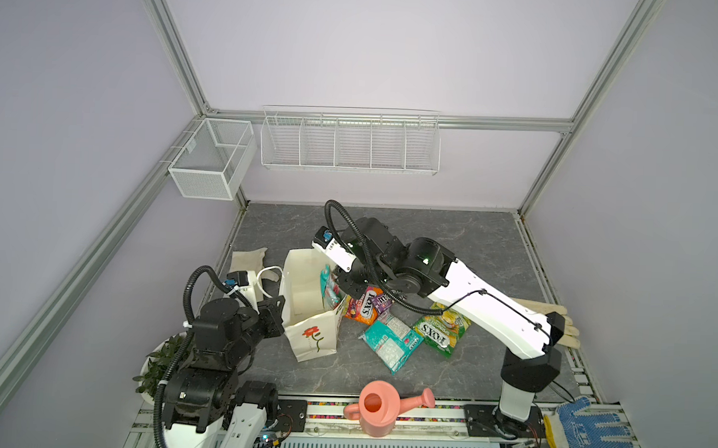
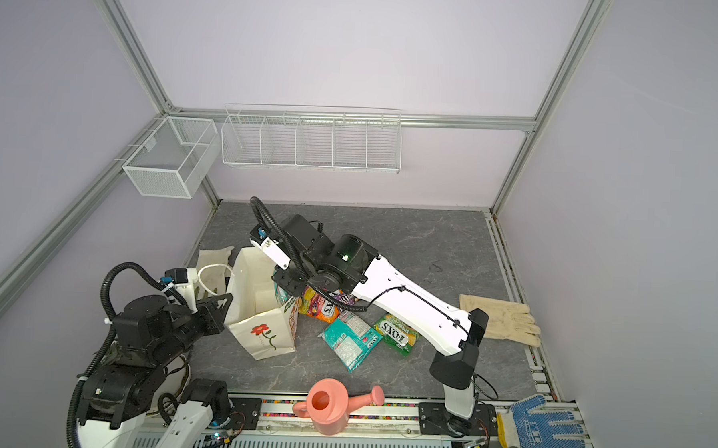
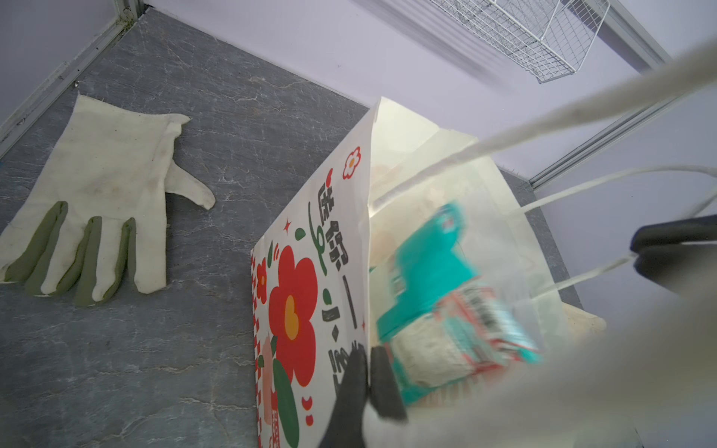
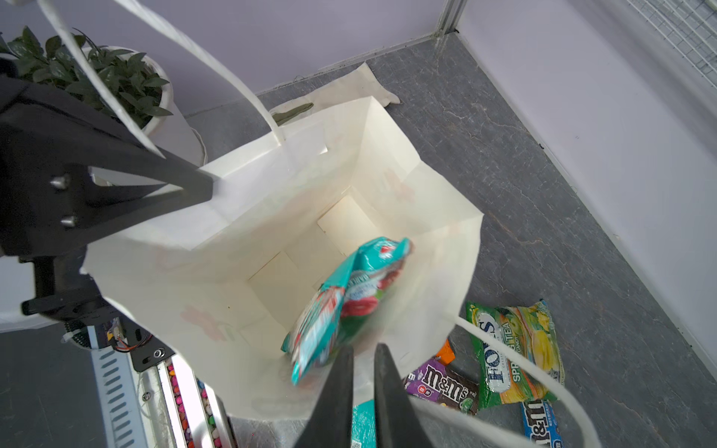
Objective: Place the snacks into the paper bag
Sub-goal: 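Lower the teal bag into the paper bag and open the right gripper, then withdraw the right gripper back over the snack pile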
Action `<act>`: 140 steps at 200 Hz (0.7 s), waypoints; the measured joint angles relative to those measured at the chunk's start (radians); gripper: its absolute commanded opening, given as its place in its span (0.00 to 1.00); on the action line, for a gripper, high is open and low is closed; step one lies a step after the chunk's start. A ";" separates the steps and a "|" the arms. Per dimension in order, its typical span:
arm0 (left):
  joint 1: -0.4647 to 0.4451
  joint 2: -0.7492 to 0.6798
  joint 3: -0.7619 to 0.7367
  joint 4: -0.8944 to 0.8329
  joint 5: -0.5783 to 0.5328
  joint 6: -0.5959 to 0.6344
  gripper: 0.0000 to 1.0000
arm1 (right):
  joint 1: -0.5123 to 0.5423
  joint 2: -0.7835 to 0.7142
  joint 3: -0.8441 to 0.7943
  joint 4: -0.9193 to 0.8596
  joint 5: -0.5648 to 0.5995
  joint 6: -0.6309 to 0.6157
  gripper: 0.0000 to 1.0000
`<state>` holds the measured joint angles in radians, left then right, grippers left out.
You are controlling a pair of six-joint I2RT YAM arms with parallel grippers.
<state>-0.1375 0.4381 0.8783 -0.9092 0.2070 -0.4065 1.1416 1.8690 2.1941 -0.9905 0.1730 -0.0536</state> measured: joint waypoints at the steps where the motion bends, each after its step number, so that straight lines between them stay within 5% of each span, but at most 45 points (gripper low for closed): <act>1: 0.000 0.000 0.000 0.000 0.000 0.000 0.00 | 0.000 0.000 0.000 0.000 0.000 0.000 0.20; 95: 0.000 0.000 -0.001 -0.001 0.000 0.000 0.00 | 0.000 0.000 0.003 0.000 -0.009 0.015 0.31; 140: 0.000 0.000 -0.001 -0.001 -0.001 0.000 0.00 | 0.000 -0.050 -0.072 0.035 -0.043 0.039 0.51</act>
<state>-0.1375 0.4381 0.8776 -0.9100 0.2062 -0.4068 1.1416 1.8187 2.1216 -0.9554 0.1303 -0.0143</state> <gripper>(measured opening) 0.047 0.465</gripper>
